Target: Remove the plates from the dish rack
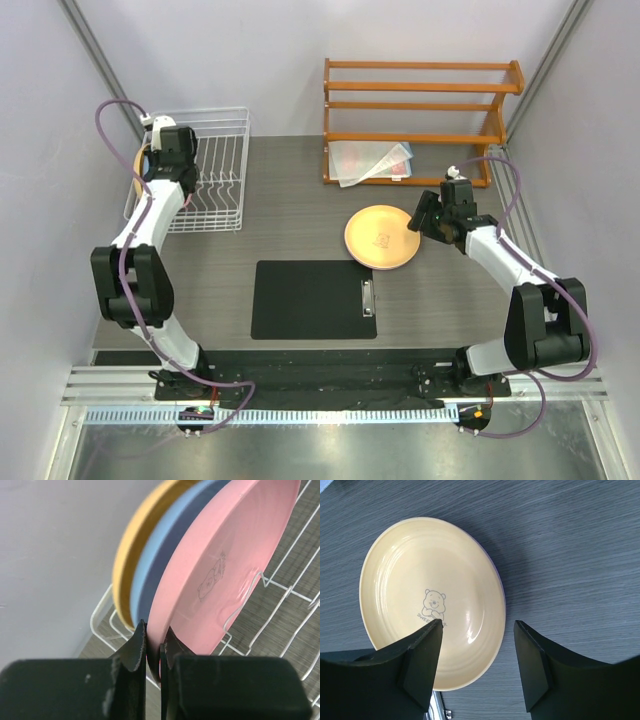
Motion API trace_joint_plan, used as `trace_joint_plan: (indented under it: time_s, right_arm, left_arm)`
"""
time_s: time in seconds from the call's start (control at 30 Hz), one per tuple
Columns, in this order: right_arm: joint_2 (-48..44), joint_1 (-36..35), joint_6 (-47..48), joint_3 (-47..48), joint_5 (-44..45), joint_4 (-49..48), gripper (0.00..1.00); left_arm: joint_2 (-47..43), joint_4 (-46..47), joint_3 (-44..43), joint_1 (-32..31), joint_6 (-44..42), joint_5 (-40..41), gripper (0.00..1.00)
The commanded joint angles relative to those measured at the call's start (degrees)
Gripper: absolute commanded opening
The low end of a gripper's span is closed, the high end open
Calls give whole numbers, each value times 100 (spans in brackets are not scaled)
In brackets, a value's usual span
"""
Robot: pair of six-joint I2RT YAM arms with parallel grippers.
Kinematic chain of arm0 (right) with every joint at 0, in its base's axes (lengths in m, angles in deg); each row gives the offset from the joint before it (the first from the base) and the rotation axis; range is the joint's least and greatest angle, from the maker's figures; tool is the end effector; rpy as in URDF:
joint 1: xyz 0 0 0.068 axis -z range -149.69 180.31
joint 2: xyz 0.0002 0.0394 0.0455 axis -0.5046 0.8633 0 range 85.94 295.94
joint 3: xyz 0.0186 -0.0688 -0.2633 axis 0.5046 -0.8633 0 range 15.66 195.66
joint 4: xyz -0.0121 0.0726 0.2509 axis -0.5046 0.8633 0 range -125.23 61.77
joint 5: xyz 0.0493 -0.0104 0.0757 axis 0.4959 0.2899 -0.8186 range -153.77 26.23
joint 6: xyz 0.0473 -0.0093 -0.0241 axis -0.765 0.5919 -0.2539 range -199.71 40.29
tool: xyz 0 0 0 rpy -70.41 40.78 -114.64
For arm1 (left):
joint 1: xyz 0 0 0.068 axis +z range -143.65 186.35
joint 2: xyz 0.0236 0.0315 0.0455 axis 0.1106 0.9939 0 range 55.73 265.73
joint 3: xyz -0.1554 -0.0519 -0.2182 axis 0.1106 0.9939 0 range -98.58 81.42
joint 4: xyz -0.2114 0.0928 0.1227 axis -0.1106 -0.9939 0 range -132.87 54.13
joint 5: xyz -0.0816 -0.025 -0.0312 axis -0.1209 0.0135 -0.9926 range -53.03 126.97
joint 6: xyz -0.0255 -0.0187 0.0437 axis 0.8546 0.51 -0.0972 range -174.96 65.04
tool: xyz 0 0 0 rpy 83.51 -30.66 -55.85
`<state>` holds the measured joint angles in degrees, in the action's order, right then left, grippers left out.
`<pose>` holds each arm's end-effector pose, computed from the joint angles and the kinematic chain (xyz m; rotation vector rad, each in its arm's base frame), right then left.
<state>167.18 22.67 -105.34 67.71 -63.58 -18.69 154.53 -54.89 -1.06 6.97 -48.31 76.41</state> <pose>0.2969 0.0398 0.2288 0.3747 2.3564 0.2741 0.3948 0.0270 0.3044 -0.5140 2.0419 0.6847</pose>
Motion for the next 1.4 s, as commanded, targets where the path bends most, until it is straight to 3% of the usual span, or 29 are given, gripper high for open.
trace_joint_plan:
  time_s: [0.0,0.23,0.33,0.4,0.53,0.73,0.87,1.07,1.37]
  right_arm:
    - [-336,8,-12,-28,-185,-186,65]
    - [-731,8,-30,-169,-203,-151,65]
    - [-968,-114,22,-73,225,86,66]
    - [-1065,-203,154,85,333,279,69]
    - [-1241,-387,137,226,-235,210,69]
    - [-1268,-721,-416,174,-1397,-764,70]
    - [-1119,-897,-680,217,-1654,-1398,70]
    - [-688,-1292,-698,428,-1548,-1556,70]
    - [-266,-1451,-812,341,-1697,-2066,67]
  left_arm:
    - [-643,505,-383,-281,-94,582,0]
    - [-1003,444,-410,-651,-323,1092,0]
    - [-1275,-29,-523,-765,10,839,0]
    - [-1451,-755,-681,-783,396,60,0]
    - [-1741,-1296,-552,-932,1414,-1454,0]
    - [-2207,-428,679,-994,2602,-4350,0]
    - [-2199,21,1102,-1231,3104,-5058,0]
    - [-2234,223,1313,-2117,3175,-4639,0]
    - [-2015,373,1454,-2848,3272,-4436,0]
